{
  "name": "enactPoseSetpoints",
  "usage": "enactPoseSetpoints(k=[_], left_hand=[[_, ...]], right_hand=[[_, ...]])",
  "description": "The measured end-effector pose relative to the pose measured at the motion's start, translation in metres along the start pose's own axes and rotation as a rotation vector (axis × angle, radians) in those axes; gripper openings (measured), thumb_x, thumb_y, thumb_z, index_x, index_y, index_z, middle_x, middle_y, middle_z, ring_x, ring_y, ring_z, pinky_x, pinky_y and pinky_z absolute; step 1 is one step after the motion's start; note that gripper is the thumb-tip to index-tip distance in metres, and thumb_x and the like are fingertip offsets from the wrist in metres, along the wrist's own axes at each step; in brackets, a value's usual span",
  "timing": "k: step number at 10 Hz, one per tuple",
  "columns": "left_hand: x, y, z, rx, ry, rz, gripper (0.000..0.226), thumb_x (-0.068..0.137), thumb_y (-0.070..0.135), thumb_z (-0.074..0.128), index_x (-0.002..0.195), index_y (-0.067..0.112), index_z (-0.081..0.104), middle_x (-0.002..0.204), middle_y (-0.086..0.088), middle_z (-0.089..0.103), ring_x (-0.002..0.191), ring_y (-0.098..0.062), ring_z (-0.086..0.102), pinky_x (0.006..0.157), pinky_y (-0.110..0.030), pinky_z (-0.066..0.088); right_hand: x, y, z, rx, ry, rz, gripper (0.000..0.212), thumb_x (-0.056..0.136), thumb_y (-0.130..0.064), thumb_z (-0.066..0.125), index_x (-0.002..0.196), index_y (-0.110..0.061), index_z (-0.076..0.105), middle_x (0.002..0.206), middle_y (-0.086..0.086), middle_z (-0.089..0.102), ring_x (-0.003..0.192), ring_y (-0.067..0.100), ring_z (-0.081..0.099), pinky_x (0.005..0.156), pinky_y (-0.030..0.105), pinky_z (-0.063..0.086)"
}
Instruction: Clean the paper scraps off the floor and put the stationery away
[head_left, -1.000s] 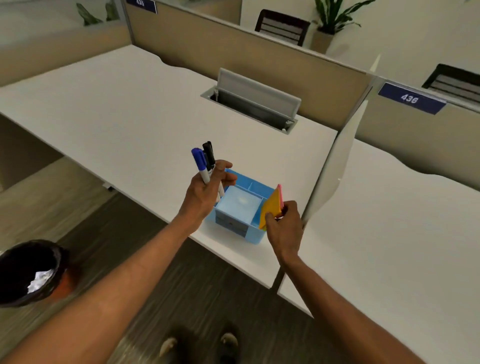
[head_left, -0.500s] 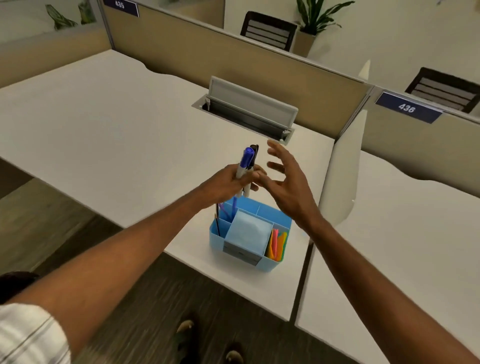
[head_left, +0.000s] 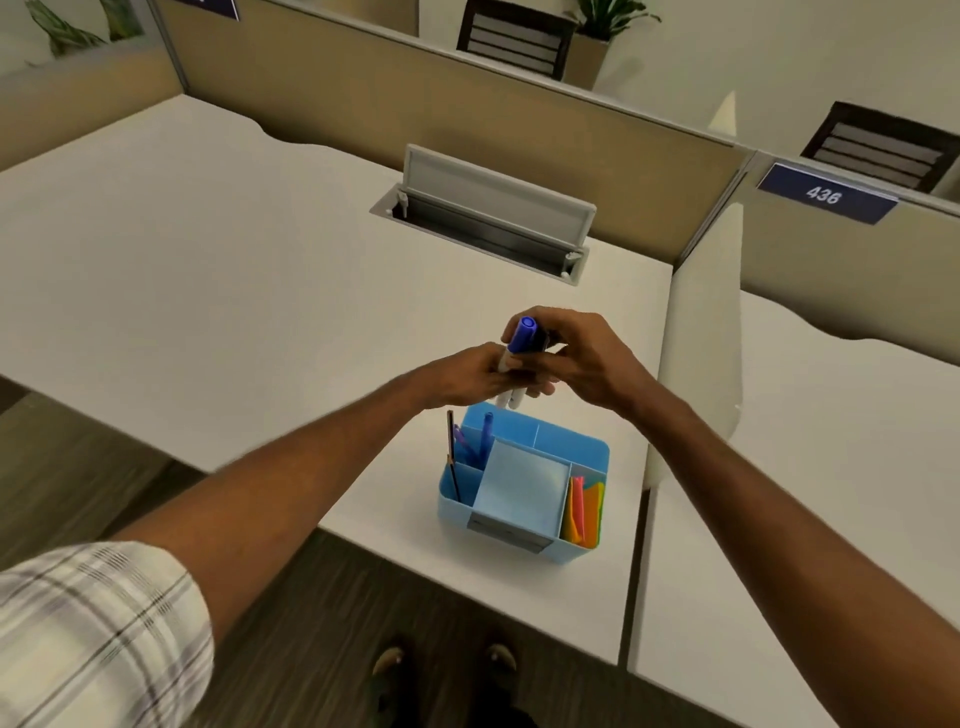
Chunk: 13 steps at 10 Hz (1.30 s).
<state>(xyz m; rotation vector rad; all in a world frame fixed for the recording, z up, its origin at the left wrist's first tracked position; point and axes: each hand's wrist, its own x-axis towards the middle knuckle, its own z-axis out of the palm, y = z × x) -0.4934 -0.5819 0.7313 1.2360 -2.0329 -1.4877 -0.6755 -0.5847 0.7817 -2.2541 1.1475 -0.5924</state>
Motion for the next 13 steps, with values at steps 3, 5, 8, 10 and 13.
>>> enactPoseSetpoints(k=[3, 5, 8, 10, 13], left_hand=[[0.012, -0.014, -0.004, 0.051, 0.066, -0.085, 0.042, 0.087, 0.041, 0.074, 0.125, 0.028, 0.061, 0.114, 0.009, 0.069, 0.092, 0.004, 0.065, 0.075, -0.010, 0.048], [0.005, -0.028, -0.010, 0.159, 0.161, -0.119, 0.038, 0.087, 0.030, 0.076, 0.121, 0.015, 0.071, 0.112, -0.001, 0.076, 0.093, -0.011, 0.070, 0.083, -0.022, 0.055], [-0.002, -0.040, -0.003, 0.315, 0.135, -0.190, 0.041, 0.095, 0.029, 0.068, 0.132, 0.013, 0.066, 0.127, -0.006, 0.070, 0.105, -0.010, 0.064, 0.091, -0.024, 0.048], [-0.010, -0.033, -0.003, 0.353, 0.278, -0.153, 0.036, 0.107, 0.022, 0.042, 0.138, 0.013, 0.060, 0.132, -0.007, 0.067, 0.117, -0.018, 0.062, 0.100, -0.028, 0.047], [-0.031, -0.018, 0.008, 0.411, 0.331, -0.197, 0.054, 0.107, 0.046, 0.025, 0.157, 0.023, 0.028, 0.164, -0.001, 0.030, 0.152, -0.023, 0.030, 0.123, -0.039, 0.023]], right_hand=[[0.001, 0.036, 0.006, -0.004, -0.024, 0.049, 0.023, 0.089, -0.021, 0.072, 0.111, -0.014, 0.070, 0.101, 0.002, 0.073, 0.087, 0.015, 0.071, 0.084, 0.025, 0.060], [0.005, 0.051, 0.017, 0.076, -0.123, 0.092, 0.022, 0.088, -0.022, 0.073, 0.109, -0.018, 0.069, 0.097, 0.000, 0.073, 0.080, 0.012, 0.074, 0.076, 0.018, 0.061], [-0.002, 0.068, 0.051, 0.156, -0.184, 0.198, 0.028, 0.083, -0.020, 0.079, 0.107, -0.014, 0.065, 0.094, 0.001, 0.072, 0.076, 0.012, 0.074, 0.067, 0.015, 0.059], [-0.009, 0.066, 0.055, 0.219, -0.138, 0.258, 0.051, 0.080, -0.036, 0.080, 0.124, -0.018, 0.060, 0.124, -0.002, 0.064, 0.099, 0.010, 0.067, 0.060, 0.022, 0.062], [-0.026, 0.028, 0.042, -0.102, 0.252, 0.296, 0.042, 0.100, -0.052, 0.044, 0.117, -0.021, 0.067, 0.119, -0.001, 0.072, 0.104, 0.015, 0.066, 0.086, 0.031, 0.055]])
